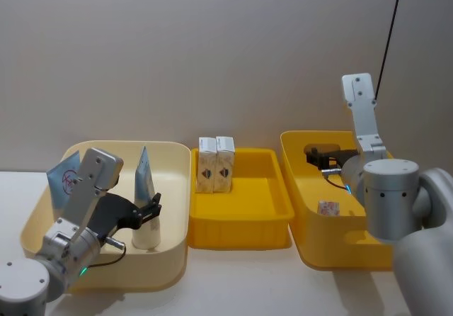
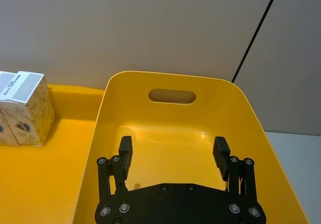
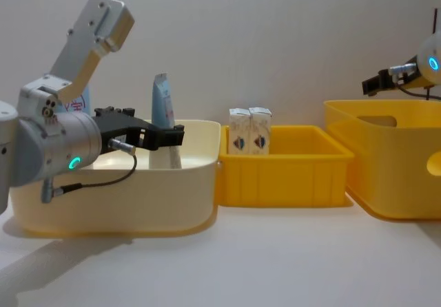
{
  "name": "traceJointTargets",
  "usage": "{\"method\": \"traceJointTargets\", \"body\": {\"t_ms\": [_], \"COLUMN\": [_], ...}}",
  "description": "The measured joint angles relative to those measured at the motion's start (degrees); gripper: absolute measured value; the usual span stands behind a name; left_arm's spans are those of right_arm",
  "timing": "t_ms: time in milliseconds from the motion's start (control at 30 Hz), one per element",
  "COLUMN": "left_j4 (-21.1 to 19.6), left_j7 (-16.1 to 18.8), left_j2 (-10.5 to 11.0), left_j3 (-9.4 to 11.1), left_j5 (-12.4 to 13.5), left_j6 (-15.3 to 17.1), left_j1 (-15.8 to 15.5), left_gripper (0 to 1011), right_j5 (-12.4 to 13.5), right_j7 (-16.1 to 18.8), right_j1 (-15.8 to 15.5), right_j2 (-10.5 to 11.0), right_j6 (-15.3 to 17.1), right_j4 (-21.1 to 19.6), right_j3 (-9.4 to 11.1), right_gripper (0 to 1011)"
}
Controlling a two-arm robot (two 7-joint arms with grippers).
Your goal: Bimanual collaborative sorting of washing and personal care products
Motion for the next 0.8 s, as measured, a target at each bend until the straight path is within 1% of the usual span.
{"method": "traceJointTargets", "body": {"t_ms": [467, 800], "left_j4": [3.3, 4.9], "left_j7": [-1.5, -2.2], "left_j2": [-0.9, -1.5], "left_j3": [-0.1, -0.3], "left_j5": [0.6, 1.0], "left_j6": [-1.8, -2.9], "left_j1": [-1.7, -2.5], "left_gripper": [1003, 1003], "right_j5": [0.0, 0.0], "right_j7": [0.0, 0.0], "right_j1": [0.0, 0.0], "right_j2": [0.0, 0.0], "right_j6": [0.0, 0.0], "right_j4": [0.0, 0.0], "right_j3": [0.0, 0.0], "right_gripper": [1001, 1001]}}
